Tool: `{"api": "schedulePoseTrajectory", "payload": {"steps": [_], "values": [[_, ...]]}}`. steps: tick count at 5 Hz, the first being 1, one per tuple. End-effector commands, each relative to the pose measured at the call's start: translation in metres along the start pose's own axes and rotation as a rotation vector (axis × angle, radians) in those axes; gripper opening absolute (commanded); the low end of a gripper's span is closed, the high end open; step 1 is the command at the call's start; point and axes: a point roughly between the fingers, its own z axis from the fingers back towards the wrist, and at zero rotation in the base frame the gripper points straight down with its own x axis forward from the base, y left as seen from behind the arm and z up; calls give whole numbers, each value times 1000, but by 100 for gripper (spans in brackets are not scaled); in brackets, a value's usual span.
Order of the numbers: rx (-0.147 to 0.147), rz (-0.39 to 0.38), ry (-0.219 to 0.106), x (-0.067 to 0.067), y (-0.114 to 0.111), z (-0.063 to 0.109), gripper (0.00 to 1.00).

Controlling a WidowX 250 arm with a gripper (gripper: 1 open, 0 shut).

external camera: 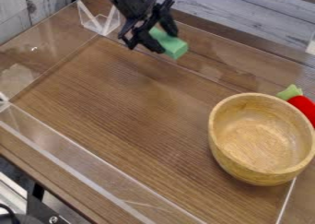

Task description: Put the green block in the brown bowl

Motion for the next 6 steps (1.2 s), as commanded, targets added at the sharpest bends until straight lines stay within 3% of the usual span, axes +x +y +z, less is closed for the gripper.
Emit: {"api": "schedulePoseTrajectory", "payload": {"steps": [1,3,5,6], "values": [[-15,-199,44,-45,-17,14,0],[118,-561,248,-128,-3,-27,0],[279,-928,418,-200,16,-73,0],[318,-1089,446,-223,24,-81,0]]}}
